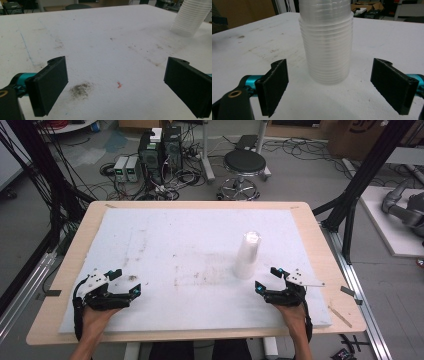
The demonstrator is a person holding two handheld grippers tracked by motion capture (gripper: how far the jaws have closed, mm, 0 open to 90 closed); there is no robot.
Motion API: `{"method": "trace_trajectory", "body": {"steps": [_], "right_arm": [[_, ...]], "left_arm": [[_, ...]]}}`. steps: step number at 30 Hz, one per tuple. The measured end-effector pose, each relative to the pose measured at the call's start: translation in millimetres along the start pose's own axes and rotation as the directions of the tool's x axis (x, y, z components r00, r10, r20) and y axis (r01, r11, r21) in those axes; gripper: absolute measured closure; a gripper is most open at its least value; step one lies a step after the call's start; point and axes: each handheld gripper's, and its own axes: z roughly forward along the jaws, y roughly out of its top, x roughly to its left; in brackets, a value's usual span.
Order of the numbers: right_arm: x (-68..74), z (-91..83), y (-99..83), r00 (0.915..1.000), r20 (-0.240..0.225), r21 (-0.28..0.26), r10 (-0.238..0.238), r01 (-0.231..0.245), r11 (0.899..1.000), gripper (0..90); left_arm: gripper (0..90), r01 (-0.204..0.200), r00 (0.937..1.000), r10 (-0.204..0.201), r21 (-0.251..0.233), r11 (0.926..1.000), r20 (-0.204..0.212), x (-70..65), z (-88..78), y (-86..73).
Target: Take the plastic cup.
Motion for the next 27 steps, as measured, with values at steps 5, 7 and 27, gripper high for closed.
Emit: {"method": "trace_trajectory", "body": {"steps": [5, 7, 27], "right_arm": [[-1.7, 0.0, 0.1, 0.9998, -0.005, 0.002, 0.018, -0.018, 1.000, 14.7], [-1.7, -0.2, 0.0, 0.9998, -0.005, 0.003, 0.020, -0.020, 1.000, 14.7], [-1.2, -5.7, 14.0, 0.9997, -0.016, 0.014, 0.019, -0.018, 1.000, 14.6]], "left_arm": [[5.2, -0.007, 1.0000, 0.007, -0.005, 1.0000, -0.005, -0.9, -0.6, -0.2], [5.2, -0.007, 1.0000, 0.007, -0.003, 1.0000, -0.005, -0.9, -0.5, -0.2], [5.2, -0.003, 0.9999, 0.003, 0.001, 1.0000, -0.013, -1.1, 0.4, 0.1]]}}
